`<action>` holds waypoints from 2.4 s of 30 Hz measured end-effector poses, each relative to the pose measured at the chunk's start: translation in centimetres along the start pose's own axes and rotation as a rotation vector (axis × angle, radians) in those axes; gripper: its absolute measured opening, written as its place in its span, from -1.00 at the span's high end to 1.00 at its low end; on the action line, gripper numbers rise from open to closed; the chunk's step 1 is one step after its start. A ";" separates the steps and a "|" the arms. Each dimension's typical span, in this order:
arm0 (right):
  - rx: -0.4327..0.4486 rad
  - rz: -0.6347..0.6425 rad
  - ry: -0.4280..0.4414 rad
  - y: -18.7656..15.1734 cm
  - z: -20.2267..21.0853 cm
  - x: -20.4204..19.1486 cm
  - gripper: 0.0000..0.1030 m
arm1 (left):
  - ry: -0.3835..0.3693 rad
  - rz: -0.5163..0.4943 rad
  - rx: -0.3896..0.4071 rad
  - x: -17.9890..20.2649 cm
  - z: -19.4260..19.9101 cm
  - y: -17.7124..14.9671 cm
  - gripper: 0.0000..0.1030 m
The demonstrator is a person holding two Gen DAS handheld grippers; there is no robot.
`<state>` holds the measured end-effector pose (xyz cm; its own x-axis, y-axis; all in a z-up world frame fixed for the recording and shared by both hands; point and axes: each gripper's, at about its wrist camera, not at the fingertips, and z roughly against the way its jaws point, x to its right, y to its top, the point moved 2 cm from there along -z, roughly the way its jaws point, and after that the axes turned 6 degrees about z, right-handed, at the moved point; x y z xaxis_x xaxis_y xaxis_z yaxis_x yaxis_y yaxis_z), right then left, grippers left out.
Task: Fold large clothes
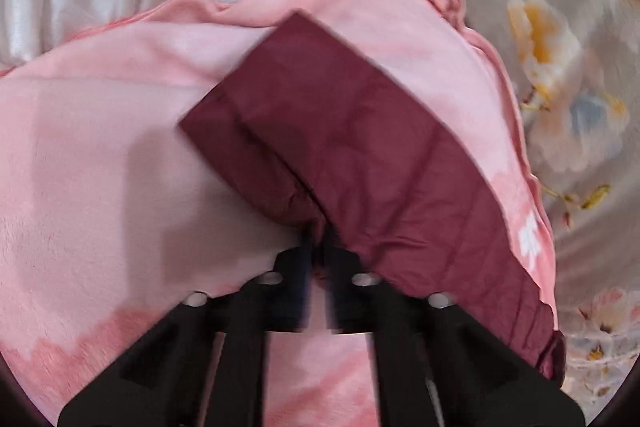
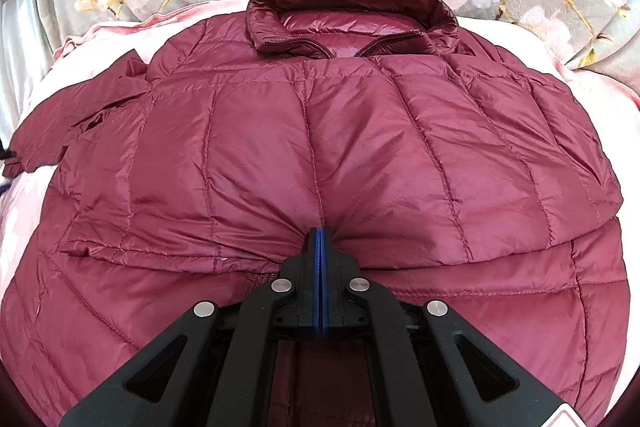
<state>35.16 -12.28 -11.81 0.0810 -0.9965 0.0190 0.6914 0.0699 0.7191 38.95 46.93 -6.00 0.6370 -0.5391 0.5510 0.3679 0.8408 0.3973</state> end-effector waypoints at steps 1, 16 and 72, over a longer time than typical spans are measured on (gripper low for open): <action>0.000 0.001 -0.001 0.0 0.0 0.0 1.00 | -0.016 -0.030 0.028 0.9 1.0 -0.2 0.96; 0.009 -0.007 0.002 0.1 0.1 -0.1 1.00 | -0.450 -0.697 0.204 28.1 20.9 -14.5 1.00; 0.297 -0.302 0.163 4.0 11.6 14.9 0.97 | -0.276 -0.209 -0.333 16.9 -4.0 -21.0 0.98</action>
<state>30.80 -27.32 -0.66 0.0358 -0.9486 -0.3143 0.4671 -0.2622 0.8444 44.68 20.36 -7.94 0.3389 -0.6536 0.6768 0.6949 0.6588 0.2883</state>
